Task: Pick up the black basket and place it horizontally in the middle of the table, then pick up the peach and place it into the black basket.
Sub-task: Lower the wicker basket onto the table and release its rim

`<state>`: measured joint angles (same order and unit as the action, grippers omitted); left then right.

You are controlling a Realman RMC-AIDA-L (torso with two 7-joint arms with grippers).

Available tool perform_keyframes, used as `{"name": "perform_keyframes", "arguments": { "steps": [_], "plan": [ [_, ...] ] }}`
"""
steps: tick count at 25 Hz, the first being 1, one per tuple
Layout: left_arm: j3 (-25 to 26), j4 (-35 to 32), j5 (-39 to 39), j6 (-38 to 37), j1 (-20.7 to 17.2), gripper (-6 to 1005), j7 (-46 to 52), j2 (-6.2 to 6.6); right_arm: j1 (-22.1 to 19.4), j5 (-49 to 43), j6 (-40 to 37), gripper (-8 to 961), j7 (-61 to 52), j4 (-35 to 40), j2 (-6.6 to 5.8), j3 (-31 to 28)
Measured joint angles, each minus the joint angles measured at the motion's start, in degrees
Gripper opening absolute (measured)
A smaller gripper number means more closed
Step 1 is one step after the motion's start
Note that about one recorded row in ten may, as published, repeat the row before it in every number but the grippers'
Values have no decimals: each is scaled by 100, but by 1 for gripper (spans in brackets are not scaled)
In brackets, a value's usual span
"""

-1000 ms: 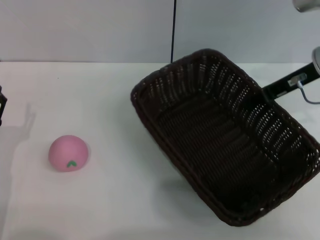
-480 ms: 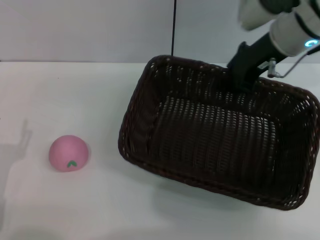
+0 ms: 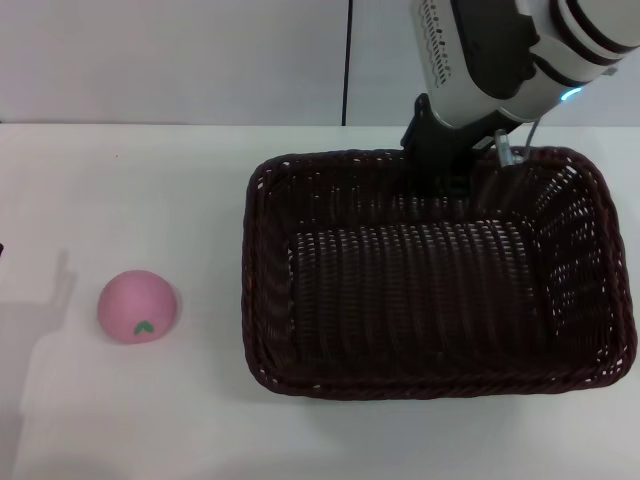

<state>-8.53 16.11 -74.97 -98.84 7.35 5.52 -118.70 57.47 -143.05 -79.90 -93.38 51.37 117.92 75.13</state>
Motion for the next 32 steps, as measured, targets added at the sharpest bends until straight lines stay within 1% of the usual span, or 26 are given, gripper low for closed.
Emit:
{"name": "perform_keyframes", "arguments": {
  "steps": [4,10,14,19,25,29,32],
  "plan": [
    [0,15,0,34,21,798,16,2,46,69,179,140,40,-175,-5,88],
    [0,-15,0,61,70,798,30,10,21,59,466,141,-208,-295,69,145],
    [0,-40,0,67,75,798,31,14,-11,37,622,141,-402,-305,96,152],
    [2,-47,0,67,29,798,34,33,-74,31,855,198,-716,-318,107,166],
    [0,-52,0,67,25,798,36,34,-204,101,829,267,-795,-236,122,137],
    [-2,-79,-3,81,50,798,165,38,-291,143,748,424,-837,-45,127,151],
    [-81,-331,-10,237,45,798,778,56,-364,138,594,535,-906,168,133,154]
  ]
}}
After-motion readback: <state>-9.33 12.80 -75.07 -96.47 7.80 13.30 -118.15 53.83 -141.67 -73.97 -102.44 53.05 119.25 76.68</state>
